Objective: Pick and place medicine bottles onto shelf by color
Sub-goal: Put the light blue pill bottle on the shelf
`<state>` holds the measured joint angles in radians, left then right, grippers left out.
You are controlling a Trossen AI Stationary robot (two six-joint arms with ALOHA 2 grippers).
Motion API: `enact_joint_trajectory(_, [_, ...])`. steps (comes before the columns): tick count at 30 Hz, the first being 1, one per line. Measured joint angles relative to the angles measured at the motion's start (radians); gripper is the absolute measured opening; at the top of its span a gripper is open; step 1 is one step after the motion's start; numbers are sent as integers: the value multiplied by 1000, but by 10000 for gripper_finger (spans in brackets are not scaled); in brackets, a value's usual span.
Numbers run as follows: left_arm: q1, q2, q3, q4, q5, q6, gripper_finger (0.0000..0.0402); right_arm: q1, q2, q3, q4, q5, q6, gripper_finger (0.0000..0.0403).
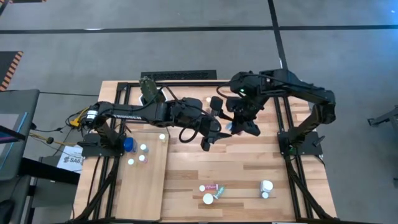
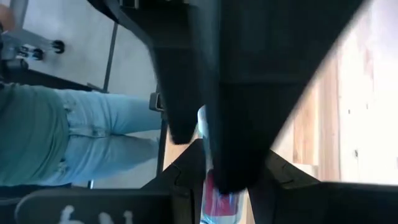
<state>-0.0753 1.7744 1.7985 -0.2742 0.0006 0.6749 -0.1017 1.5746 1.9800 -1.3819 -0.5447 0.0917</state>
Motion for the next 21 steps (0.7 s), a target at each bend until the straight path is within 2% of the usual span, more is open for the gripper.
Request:
enact_joint_trajectory(9, [0, 0, 0, -22, -11, 13, 246, -3, 2, 0, 5, -17, -22, 104])
enact_joint_trajectory(12, [0, 0, 0, -24, -13, 21, 233, -6, 0, 0, 5, -17, -22, 104])
enact_joint_trajectory(15, [0, 0, 0, -24, -13, 21, 201, -6, 0, 0, 7, -17, -21, 104])
enact_joint_trajectory(21, [0, 0, 0, -30, -7, 31, 108, -6, -1, 0, -1, -20, -22, 104])
